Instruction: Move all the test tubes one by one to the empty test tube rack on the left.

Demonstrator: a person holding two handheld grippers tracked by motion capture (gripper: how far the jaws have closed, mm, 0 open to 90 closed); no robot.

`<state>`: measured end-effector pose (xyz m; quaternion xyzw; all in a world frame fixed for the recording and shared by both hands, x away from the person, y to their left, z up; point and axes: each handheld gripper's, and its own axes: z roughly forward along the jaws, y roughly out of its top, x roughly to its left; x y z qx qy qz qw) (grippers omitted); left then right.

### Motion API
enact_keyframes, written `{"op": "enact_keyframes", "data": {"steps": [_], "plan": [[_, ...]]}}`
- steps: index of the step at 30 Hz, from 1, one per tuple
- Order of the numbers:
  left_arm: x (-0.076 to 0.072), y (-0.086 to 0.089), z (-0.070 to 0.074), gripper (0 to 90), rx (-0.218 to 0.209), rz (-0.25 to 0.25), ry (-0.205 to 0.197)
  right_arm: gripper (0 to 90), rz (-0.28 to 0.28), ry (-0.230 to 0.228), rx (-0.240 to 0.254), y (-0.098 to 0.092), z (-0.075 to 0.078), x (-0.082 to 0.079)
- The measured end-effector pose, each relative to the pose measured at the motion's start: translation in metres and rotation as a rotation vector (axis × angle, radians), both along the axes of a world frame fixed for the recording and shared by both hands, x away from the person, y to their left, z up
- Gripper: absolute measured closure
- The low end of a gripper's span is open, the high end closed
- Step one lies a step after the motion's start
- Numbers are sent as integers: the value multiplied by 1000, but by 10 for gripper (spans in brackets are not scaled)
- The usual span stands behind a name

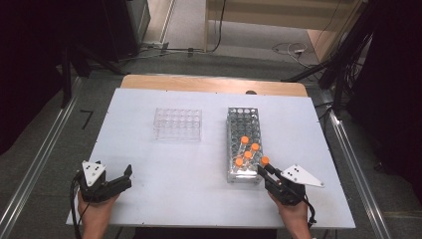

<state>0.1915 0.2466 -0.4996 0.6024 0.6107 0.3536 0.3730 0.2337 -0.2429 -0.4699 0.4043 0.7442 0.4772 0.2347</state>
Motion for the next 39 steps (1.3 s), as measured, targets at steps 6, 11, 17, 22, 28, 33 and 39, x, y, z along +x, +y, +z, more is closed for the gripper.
{"op": "enact_keyframes", "data": {"steps": [6, 11, 17, 22, 28, 33, 39], "plan": [[0, 0, 0, 47, 0, -1, 0, 714, 2, -4, -4, 1, 1, 0], [0, 0, 0, 48, 0, 2, -2, 717, -2, -12, 8, -1, 5, -1], [0, 0, 0, 47, 0, 3, -1, 719, 4, -29, 22, -1, 13, -1], [0, 0, -1, 47, 3, 4, 4, 720, 2, -43, 36, -2, 20, -1], [0, -1, -1, 47, 4, 4, 6, 720, 1, -67, 49, -4, 30, -4], [-1, 0, 1, 47, -9, 0, 7, 721, 2, -80, 55, -5, 35, -6], [-1, 0, 1, 47, -8, 0, 5, 721, 3, -98, 74, -7, 42, -12]]}}
